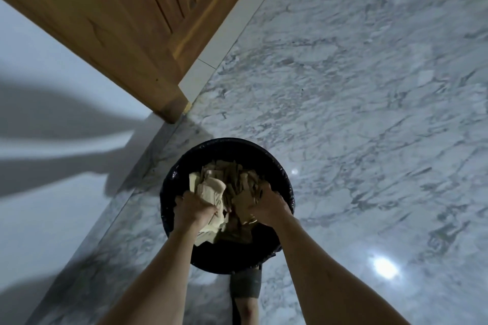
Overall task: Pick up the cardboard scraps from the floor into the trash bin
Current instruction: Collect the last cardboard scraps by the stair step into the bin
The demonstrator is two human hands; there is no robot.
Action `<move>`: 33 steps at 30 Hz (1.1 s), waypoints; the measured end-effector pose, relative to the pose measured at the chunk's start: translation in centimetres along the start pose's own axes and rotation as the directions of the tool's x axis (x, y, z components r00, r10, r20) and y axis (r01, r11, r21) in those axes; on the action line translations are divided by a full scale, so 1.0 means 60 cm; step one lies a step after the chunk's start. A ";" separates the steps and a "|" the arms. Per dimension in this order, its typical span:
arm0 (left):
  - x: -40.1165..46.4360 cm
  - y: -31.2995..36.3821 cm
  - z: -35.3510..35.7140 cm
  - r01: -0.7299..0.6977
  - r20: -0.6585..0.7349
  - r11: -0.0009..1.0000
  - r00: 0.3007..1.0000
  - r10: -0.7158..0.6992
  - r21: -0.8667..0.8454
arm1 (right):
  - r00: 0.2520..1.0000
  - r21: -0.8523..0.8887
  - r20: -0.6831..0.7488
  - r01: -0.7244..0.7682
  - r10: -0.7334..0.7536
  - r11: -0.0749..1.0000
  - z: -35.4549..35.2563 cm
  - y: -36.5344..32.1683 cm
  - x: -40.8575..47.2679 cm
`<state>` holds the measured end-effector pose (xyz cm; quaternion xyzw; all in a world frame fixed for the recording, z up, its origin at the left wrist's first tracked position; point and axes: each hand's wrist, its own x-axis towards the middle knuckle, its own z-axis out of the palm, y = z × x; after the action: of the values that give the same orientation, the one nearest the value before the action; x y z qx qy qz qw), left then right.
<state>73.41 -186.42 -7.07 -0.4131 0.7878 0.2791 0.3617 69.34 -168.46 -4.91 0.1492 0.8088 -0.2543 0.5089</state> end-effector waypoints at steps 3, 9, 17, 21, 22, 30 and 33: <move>-0.012 0.008 -0.009 -0.004 -0.111 0.998 0.994 0.010 0.058 | 1.000 -0.020 -0.010 0.024 -0.024 1.000 -0.029 -0.008 -0.033; -0.075 0.043 -0.009 -0.164 -0.118 0.982 0.978 0.174 0.089 | 0.990 0.090 -0.050 0.132 -0.128 0.987 -0.053 0.000 -0.095; -0.216 0.139 0.059 -0.339 0.043 0.938 0.941 0.336 0.077 | 0.980 0.166 -0.122 0.179 -0.160 0.970 -0.104 0.099 -0.162; -0.317 0.201 0.133 -0.450 0.018 0.861 0.888 0.460 0.235 | 0.971 0.248 -0.198 0.180 -0.132 0.952 -0.151 0.211 -0.203; -0.355 0.219 0.155 -0.464 0.048 0.852 0.883 0.467 0.243 | 0.967 0.269 -0.226 0.180 -0.120 0.946 -0.164 0.248 -0.216; -0.665 0.370 0.470 -0.733 0.326 0.641 0.678 0.659 0.227 | 0.893 0.565 -0.408 0.082 0.192 0.821 -0.282 0.688 -0.404; -0.816 0.409 0.628 -0.842 0.455 0.499 0.533 0.714 0.205 | 0.823 0.709 -0.426 0.046 0.376 0.704 -0.298 0.886 -0.498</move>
<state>84.69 -124.29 13.65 0.1263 0.8596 0.3067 0.3888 95.63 -113.97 14.44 0.4689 0.7454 -0.4354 0.1869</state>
